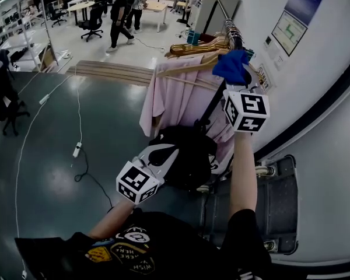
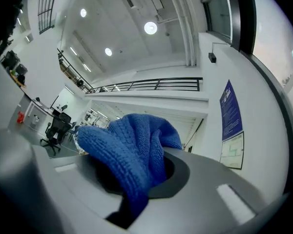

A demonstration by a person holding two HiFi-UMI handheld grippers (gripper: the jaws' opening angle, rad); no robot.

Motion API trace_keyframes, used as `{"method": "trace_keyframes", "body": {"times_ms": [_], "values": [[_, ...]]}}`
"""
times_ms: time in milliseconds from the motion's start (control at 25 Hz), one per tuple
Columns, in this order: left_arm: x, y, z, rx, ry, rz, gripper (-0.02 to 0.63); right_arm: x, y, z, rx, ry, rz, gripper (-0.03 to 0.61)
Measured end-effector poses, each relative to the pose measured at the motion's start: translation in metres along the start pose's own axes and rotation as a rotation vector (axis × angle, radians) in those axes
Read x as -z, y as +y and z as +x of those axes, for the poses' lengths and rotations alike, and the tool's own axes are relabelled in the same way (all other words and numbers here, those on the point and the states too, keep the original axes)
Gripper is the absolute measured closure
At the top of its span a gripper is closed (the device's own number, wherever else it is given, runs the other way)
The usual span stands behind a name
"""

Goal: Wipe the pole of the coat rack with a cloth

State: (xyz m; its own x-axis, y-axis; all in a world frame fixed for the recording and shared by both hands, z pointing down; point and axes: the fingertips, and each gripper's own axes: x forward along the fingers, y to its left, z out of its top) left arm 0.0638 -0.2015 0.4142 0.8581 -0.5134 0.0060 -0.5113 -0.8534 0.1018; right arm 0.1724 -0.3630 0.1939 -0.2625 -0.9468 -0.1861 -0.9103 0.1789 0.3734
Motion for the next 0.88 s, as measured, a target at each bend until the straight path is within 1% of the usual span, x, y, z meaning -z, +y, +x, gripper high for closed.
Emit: {"method": "trace_keyframes", "body": {"times_ms": [120,240,320,440,520,640,680,720,800,880], "values": [[0.007,-0.008,0.002,0.022,0.012,-0.015,0.614,-0.014,-0.029,0.02,0.023,0.016,0.065,0.546],[0.01,-0.01,0.002,0.03,0.019,-0.021,0.614,-0.019,-0.039,0.025,0.011,-0.003,0.136,0.545],[0.011,-0.009,0.002,0.029,0.019,-0.025,0.614,-0.018,-0.034,0.015,0.01,-0.053,0.144,0.545],[0.012,-0.006,0.002,0.021,0.026,-0.032,0.614,-0.007,-0.009,-0.014,-0.014,-0.12,0.114,0.544],[0.014,-0.004,0.003,0.018,0.032,-0.036,0.614,0.018,0.017,-0.031,-0.049,-0.108,0.069,0.545],[0.017,-0.002,0.004,0.017,0.038,-0.041,0.614,0.082,0.056,-0.048,-0.081,-0.031,-0.056,0.545],[0.017,-0.002,0.004,0.018,0.039,-0.041,0.614,0.103,0.068,-0.052,-0.099,-0.001,-0.073,0.546],[0.017,-0.002,0.004,0.019,0.04,-0.04,0.614,0.123,0.079,-0.055,-0.12,0.03,-0.071,0.546],[0.016,-0.001,0.004,0.017,0.039,-0.04,0.614,0.15,0.093,-0.061,-0.148,0.068,-0.028,0.546],[0.016,0.001,0.004,0.015,0.037,-0.039,0.614,0.157,0.095,-0.063,-0.151,0.068,0.032,0.545]]}}
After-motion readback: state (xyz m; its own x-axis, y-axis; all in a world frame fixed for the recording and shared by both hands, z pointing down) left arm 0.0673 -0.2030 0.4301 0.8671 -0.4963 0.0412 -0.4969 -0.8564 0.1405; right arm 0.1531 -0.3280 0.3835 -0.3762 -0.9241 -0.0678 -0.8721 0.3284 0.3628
